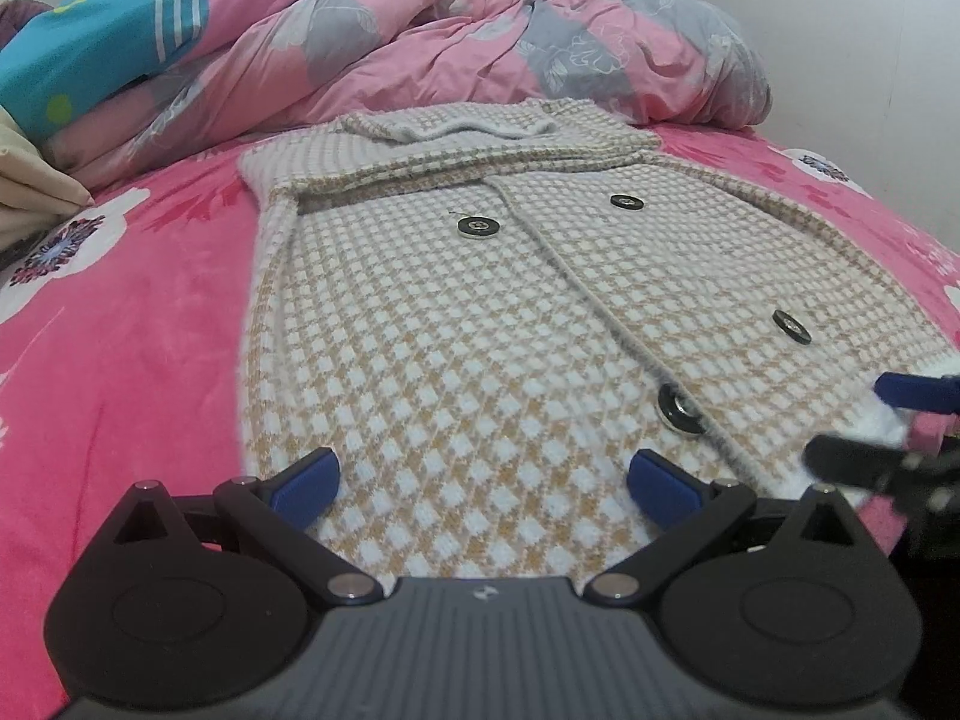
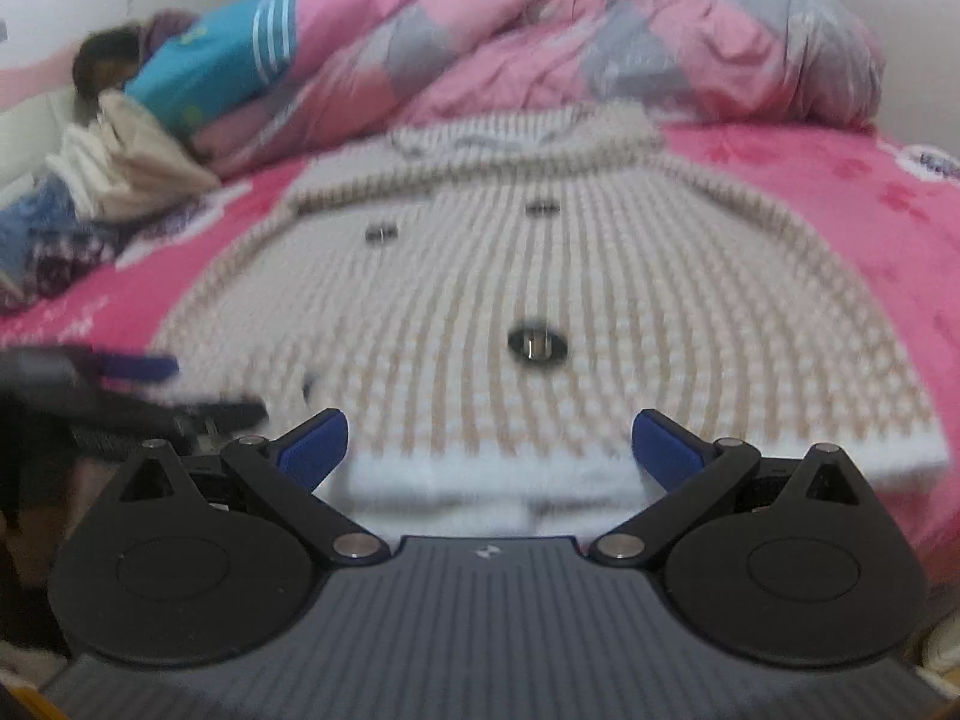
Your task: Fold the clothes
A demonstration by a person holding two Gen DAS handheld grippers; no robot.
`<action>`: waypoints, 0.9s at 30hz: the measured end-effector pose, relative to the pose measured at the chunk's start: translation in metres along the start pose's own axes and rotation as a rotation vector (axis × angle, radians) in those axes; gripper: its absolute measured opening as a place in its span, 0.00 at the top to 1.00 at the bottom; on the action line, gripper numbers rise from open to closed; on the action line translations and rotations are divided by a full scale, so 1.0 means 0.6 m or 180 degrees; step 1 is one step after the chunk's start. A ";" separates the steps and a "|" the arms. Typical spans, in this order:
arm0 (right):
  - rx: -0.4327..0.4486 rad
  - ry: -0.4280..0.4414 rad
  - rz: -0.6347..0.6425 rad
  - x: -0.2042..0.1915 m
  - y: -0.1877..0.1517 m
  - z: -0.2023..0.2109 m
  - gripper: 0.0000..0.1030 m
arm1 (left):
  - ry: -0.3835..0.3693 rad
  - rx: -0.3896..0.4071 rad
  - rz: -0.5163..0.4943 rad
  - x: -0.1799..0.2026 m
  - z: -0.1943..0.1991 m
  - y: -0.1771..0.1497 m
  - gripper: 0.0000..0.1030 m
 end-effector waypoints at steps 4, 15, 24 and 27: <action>0.0010 -0.0058 0.0172 -0.006 -0.013 -0.008 0.01 | -0.0001 0.0000 0.0000 0.000 0.000 0.000 0.00; 0.0245 0.0129 0.0355 -0.031 -0.008 0.026 0.02 | -0.0006 0.0013 0.0000 0.001 -0.001 0.000 0.00; 0.0084 0.0095 0.0469 -0.036 -0.037 0.006 0.01 | -0.0012 0.0033 -0.0009 0.001 0.002 0.001 0.00; 0.0096 0.0099 0.0470 -0.036 -0.039 0.007 0.01 | -0.0043 0.0045 0.0011 0.001 0.009 0.003 0.00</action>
Point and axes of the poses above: each gripper's, at about its wrist camera, not at the fingertips, and z roughly against the way its jaws point, x to its right, y to its top, the point moved 5 cm from there along -z, roughly the way its jaws point, and after that the axes turned 3 degrees about x, right-handed, at the moved point
